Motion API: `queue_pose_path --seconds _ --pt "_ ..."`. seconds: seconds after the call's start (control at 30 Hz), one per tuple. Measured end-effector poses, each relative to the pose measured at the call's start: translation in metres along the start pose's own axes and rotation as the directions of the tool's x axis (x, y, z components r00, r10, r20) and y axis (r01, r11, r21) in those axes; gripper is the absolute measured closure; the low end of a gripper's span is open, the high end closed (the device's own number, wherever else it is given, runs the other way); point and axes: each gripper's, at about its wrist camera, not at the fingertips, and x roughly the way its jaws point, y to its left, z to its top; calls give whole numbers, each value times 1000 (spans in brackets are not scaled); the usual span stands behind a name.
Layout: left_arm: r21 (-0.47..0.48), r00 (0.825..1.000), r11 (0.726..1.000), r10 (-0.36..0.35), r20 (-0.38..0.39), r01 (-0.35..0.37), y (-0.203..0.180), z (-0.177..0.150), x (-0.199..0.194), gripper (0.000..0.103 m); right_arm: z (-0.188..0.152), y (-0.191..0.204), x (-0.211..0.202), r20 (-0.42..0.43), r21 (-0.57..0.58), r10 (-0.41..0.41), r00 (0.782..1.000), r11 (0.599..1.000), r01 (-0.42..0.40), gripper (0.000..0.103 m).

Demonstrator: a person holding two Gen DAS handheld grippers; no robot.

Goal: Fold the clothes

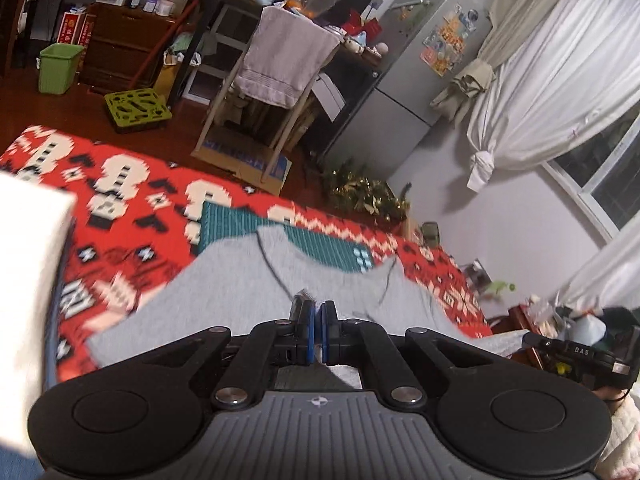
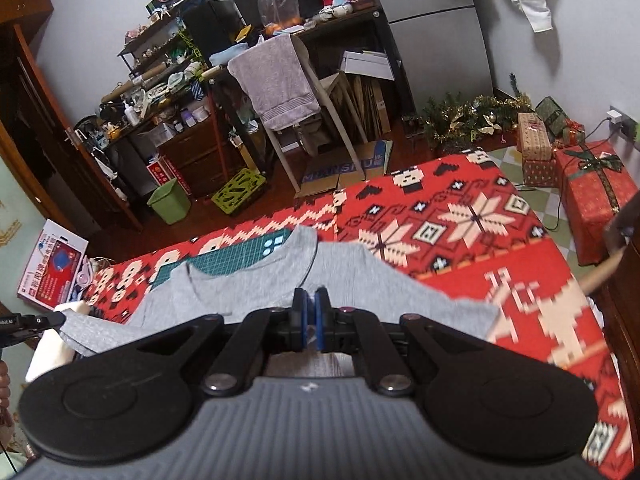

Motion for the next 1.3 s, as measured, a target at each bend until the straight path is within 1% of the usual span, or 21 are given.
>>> queue_pose_path --seconds 0.13,0.23,0.37,0.53,0.8,0.83,0.87,0.9,0.93,0.97,1.0,1.03,1.1,1.17,1.2,1.23,1.3 --pt "3 1000 1000 21 5 -21 5 12 24 100 14 -2 27 8 -5 -25 1000 1000 25 99" --pt "8 999 999 42 14 -42 7 18 37 100 25 -6 45 12 3 -23 1000 1000 23 99" --pt "-6 997 997 71 3 -71 16 22 53 100 32 -7 69 -7 -18 -35 999 999 35 99" --pt "-72 995 993 93 -32 -95 33 22 72 100 31 -11 95 -35 -17 -49 998 999 48 99" --pt "-99 988 985 131 -77 -138 49 22 97 100 24 -21 128 -70 6 -74 995 997 75 98" --pt "-105 987 984 138 -80 -146 51 22 100 99 23 -22 132 -73 6 -78 994 997 78 96" --pt "-111 986 982 146 -83 -155 53 21 103 99 22 -22 135 -73 8 -85 994 996 85 91" --pt "-113 983 979 162 -83 -171 55 21 105 94 22 -23 138 -71 11 -93 993 996 94 90" --pt "-115 980 975 181 -82 -190 57 20 107 87 21 -24 140 -68 17 -95 993 995 97 84" --pt "-119 980 974 183 -78 -191 59 20 108 83 21 -26 141 -61 25 -96 994 995 97 79" --pt "-124 981 974 181 -72 -189 61 19 107 74 21 -27 141 -53 31 -96 994 995 98 77" --pt "-122 982 975 178 -66 -185 61 18 105 67 22 -27 139 -45 33 -98 994 994 100 75" --pt "-110 983 978 174 -50 -179 61 18 98 64 21 -25 132 -30 25 -104 994 994 104 74" --pt "-84 984 981 171 -41 -174 59 16 87 59 18 -21 121 -22 6 -107 994 994 107 69" --pt "-72 984 982 172 -39 -174 58 14 79 54 14 -18 115 -23 -6 -109 994 994 109 68" --pt "-60 984 982 176 -39 -179 57 11 72 51 8 -16 108 -26 -18 -111 993 994 111 67" --pt "-34 978 978 203 -52 -205 55 0 55 50 -4 -12 93 -35 -33 -116 993 993 115 66"
